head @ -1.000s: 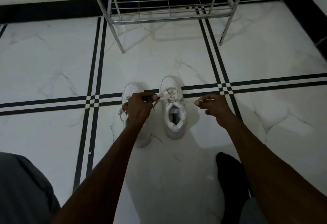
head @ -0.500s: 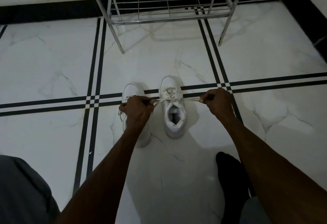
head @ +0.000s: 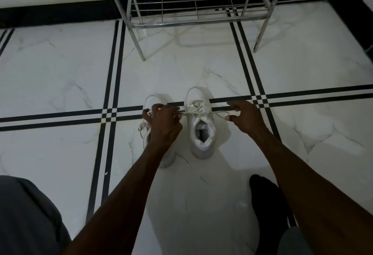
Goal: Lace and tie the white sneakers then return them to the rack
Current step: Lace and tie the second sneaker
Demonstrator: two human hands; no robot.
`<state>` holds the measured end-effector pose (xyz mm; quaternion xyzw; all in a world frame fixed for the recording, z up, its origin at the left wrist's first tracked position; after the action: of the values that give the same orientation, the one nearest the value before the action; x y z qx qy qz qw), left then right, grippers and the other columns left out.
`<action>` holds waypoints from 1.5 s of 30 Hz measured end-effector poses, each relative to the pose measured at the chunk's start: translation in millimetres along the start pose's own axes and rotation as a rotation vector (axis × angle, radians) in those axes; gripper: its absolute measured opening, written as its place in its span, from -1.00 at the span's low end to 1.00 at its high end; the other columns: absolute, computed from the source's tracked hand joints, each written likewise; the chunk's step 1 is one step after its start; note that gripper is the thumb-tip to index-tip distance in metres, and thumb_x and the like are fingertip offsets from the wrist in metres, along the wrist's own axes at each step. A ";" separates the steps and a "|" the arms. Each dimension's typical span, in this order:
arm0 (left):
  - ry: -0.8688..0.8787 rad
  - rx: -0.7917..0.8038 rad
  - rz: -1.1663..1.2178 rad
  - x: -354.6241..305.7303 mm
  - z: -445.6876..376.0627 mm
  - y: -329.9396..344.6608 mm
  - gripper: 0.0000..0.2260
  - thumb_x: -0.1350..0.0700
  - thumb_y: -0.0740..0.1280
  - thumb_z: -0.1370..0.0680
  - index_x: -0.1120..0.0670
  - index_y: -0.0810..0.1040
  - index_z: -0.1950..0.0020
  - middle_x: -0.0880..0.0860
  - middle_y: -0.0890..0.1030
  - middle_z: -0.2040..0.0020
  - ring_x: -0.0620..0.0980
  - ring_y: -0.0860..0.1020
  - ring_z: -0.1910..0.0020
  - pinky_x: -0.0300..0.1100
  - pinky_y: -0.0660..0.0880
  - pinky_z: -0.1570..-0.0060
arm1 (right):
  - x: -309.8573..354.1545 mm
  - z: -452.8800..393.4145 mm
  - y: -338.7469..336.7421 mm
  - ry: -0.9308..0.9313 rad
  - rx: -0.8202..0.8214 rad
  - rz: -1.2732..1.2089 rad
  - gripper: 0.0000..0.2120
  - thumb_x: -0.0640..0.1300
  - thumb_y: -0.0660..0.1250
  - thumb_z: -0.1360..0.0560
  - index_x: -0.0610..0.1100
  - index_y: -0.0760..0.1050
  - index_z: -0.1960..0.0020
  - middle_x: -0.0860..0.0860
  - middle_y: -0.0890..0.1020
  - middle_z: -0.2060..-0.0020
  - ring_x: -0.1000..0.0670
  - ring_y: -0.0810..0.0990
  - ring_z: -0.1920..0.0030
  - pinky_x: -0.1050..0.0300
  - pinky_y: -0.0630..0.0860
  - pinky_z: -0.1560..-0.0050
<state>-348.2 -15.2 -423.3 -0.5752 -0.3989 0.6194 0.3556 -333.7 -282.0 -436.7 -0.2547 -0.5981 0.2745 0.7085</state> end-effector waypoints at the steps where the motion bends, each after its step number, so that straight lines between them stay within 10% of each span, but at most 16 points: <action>1: 0.074 0.019 0.004 -5.1 -1.6 1.1 -0.67 0.09 0.39 -0.53 -0.03 0.62 -0.30 0.00 0.64 -0.25 0.14 0.40 -0.41 0.18 0.13 -0.39 | 9.7 0.2 2.9 -0.056 0.033 -0.039 -0.46 -0.31 0.52 -0.41 -0.20 0.50 -0.36 -0.13 0.56 -0.31 0.02 0.49 -0.26 0.04 0.45 -0.35; 7: 0.143 0.139 0.214 -25.9 -3.8 19.4 -0.58 0.14 0.27 -0.48 0.16 0.63 -0.31 0.21 0.71 -0.10 0.22 0.67 -0.11 0.07 0.60 -0.11 | 44.7 0.9 27.5 -0.256 0.157 -0.053 -0.64 -0.36 0.37 -0.51 -0.17 0.60 -0.27 -0.12 0.64 -0.22 -0.02 0.58 -0.22 0.30 0.48 -0.22; 12: 0.130 0.080 0.035 -23.7 -5.0 16.7 -0.80 0.13 0.33 -0.56 0.04 0.76 -0.01 0.14 0.74 0.12 0.22 0.66 0.06 -0.04 0.50 0.08 | 41.4 -2.4 31.1 -0.271 0.065 0.050 -0.81 -0.29 0.39 -0.51 -0.21 0.70 -0.09 -0.19 0.71 0.06 -0.13 0.65 0.04 0.14 0.51 -0.06; 20: 0.242 0.048 -0.149 -27.4 -2.3 13.1 -0.67 0.29 0.25 -0.48 0.06 0.74 -0.08 0.10 0.69 0.06 0.21 0.49 -0.15 0.05 0.27 -0.16 | 38.1 -6.1 41.5 -0.369 -0.062 0.376 -0.81 -0.38 0.37 -0.41 -0.21 0.73 0.09 -0.21 0.68 0.25 -0.25 0.59 0.13 -0.01 0.54 0.18; 29: 0.198 0.064 -0.132 -20.5 -2.2 21.2 -0.60 0.23 0.18 -0.29 0.08 0.75 0.04 0.13 0.67 0.30 0.21 0.49 0.00 -0.01 0.23 -0.01 | 43.3 4.9 37.7 -0.330 -0.140 0.308 -0.71 -0.34 0.18 -0.39 -0.21 0.67 0.28 -0.18 0.61 0.36 -0.20 0.53 0.23 0.11 0.22 0.17; 37: 0.088 0.063 -0.002 -13.3 -5.7 20.5 -0.82 0.20 0.36 -0.53 0.03 0.75 0.01 0.08 0.70 0.16 0.19 0.47 -0.18 0.02 0.19 -0.09 | 26.7 -3.7 38.2 -0.018 0.062 0.140 -0.84 -0.11 0.40 -0.54 -0.17 0.72 0.03 -0.11 0.74 0.14 -0.11 0.69 0.12 0.02 0.61 0.10; 41: 0.091 -0.087 0.169 -0.7 -3.3 1.8 -0.81 0.07 0.41 -0.52 0.02 0.70 -0.11 0.03 0.70 -0.09 0.16 0.50 -0.26 0.06 0.32 -0.18 | 11.9 11.5 43.7 0.196 0.372 -0.281 -0.46 0.16 0.43 -0.47 -0.03 0.45 -0.38 0.00 0.61 -0.18 -0.02 0.59 -0.17 -0.07 0.62 -0.13; 45: -0.038 -0.222 0.204 25.1 0.3 -20.8 -0.67 -0.13 0.25 -0.62 0.03 0.64 -0.19 0.05 0.68 -0.16 0.12 0.53 -0.23 -0.04 0.39 -0.16 | 17.3 20.3 61.0 0.169 0.499 -0.316 -0.18 0.12 0.55 -0.37 0.11 0.25 -0.52 0.03 0.50 -0.35 -0.04 0.60 -0.21 -0.04 0.70 0.05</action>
<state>-351.0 16.3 -415.3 -0.6365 -0.4112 0.6152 0.2176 -356.6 -225.4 -463.4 0.0014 -0.4832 0.2772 0.8305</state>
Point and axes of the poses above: each hand's wrist, its own z-axis away from the middle knuckle, its own y-axis out of the palm, x = y × z, the point moved 6 cm from there along -z, towards the middle knuckle
